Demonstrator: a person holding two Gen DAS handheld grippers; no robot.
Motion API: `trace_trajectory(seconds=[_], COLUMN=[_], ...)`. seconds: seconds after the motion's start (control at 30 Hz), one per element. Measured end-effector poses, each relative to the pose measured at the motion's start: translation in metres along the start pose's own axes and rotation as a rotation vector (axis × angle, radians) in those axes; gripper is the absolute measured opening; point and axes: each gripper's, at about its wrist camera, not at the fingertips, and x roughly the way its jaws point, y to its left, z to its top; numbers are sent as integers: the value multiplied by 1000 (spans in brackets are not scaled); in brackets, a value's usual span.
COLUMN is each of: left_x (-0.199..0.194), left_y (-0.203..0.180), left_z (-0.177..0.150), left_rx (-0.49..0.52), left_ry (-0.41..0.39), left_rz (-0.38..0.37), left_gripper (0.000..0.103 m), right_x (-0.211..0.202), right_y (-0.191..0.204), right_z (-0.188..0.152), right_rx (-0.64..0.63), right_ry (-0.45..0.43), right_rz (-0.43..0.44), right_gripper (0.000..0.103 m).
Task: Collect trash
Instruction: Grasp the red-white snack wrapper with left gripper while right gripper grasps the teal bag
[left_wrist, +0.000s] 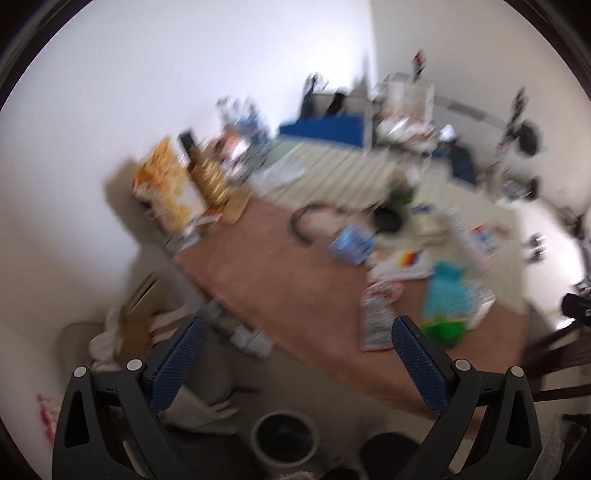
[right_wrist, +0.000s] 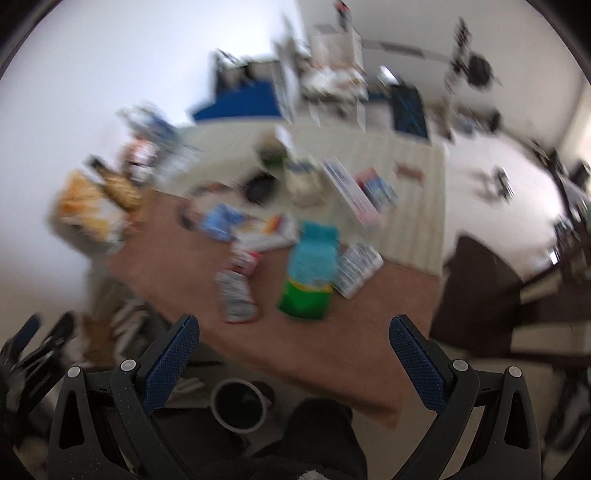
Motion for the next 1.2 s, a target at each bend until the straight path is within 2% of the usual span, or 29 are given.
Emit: trace_trajectory(seconds=[0.2, 0.27, 0.33, 0.53, 0.63, 0.7, 0.8, 0.9, 0.97, 1.0, 1.03, 1.07, 1.13, 1.2], left_x=[118, 152, 179, 225, 242, 252, 268, 290, 301, 308, 312, 316, 324, 327], left_y=[-16, -19, -26, -35, -43, -55, -78, -106, -118, -124, -128, -131, -132, -132], left_z=[-8, -10, -14, -18, -18, -13, -5, 2, 3, 4, 4, 3, 1, -1], left_rx=[-78, -129, -151, -170, -178, -169, -142, -101, -83, -73, -67, -63, -62, -70], left_ry=[265, 339, 405, 515, 557, 581, 595, 614, 628, 632, 633, 636, 644, 634], left_rz=[-13, -52, -53, -4, -32, -79, -145, -183, -182, -181, -170, -163, -144, -152], left_gripper=[103, 103, 103, 103, 103, 103, 103, 103, 102, 100, 90, 76, 59, 53], right_x=[162, 207, 246, 336, 359, 363, 357, 357, 361, 362, 361, 362, 362, 358], right_y=[-20, -21, -17, 5, 13, 14, 8, -2, -10, -12, -14, -15, -16, -21], right_z=[28, 36, 41, 46, 46, 46, 52, 58, 60, 59, 58, 57, 55, 57], right_rx=[88, 94, 75, -2, -47, -64, -64, -73, -68, -65, -62, -60, -66, -68], right_ry=[209, 276, 336, 476, 497, 494, 480, 478, 484, 488, 491, 493, 492, 493], right_rz=[-117, -126, -150, -189, -221, -209, -190, -202, -205, -204, -202, -199, -199, -198], right_gripper=[103, 103, 103, 103, 103, 98, 85, 83, 83, 83, 83, 83, 83, 83])
